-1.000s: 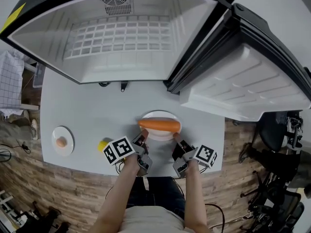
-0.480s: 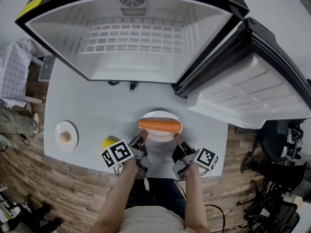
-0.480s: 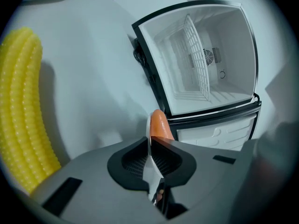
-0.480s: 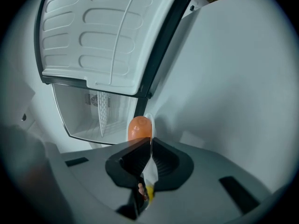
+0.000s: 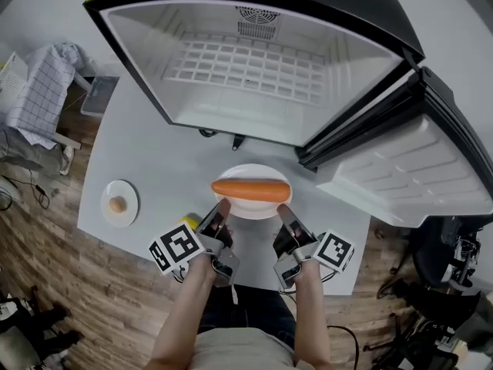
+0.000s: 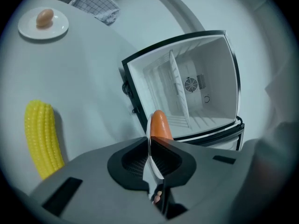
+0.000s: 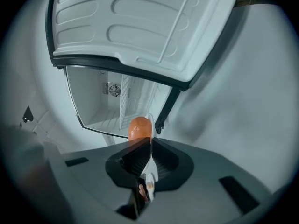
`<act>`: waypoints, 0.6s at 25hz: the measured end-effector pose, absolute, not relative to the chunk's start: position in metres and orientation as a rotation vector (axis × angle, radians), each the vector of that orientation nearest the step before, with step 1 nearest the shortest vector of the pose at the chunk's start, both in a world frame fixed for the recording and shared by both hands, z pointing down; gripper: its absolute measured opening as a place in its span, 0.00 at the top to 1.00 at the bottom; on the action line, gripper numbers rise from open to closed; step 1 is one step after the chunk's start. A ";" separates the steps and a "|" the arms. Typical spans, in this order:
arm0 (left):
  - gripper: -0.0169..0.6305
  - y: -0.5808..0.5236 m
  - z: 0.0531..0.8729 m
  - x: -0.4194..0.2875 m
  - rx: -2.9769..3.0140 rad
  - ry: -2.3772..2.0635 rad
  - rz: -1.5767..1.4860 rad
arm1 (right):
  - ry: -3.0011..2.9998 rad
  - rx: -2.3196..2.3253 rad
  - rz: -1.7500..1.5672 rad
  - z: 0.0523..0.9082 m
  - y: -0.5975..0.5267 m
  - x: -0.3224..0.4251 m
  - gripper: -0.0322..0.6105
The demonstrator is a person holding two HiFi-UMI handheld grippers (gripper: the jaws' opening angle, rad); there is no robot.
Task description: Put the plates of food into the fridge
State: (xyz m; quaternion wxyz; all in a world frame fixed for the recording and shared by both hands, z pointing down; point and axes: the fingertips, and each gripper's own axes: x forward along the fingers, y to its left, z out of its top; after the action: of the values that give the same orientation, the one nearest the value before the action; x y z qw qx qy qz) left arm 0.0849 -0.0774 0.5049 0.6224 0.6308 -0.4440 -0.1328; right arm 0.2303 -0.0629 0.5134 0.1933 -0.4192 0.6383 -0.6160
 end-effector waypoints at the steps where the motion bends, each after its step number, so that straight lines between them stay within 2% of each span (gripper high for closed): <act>1: 0.93 -0.079 0.499 0.080 1.452 -1.031 -0.324 | 1.807 -1.161 -1.721 0.507 -0.067 0.225 0.91; 15: 0.94 -0.107 0.429 0.013 1.482 -1.065 -0.477 | 1.893 -1.068 -1.621 0.432 -0.108 0.159 0.91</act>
State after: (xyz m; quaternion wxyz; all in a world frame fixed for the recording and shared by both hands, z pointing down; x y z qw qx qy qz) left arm 0.0131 -0.1068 0.4291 0.5874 0.6358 -0.4569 -0.2048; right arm 0.1588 -0.1084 0.4321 0.2135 -0.3848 0.6822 -0.5840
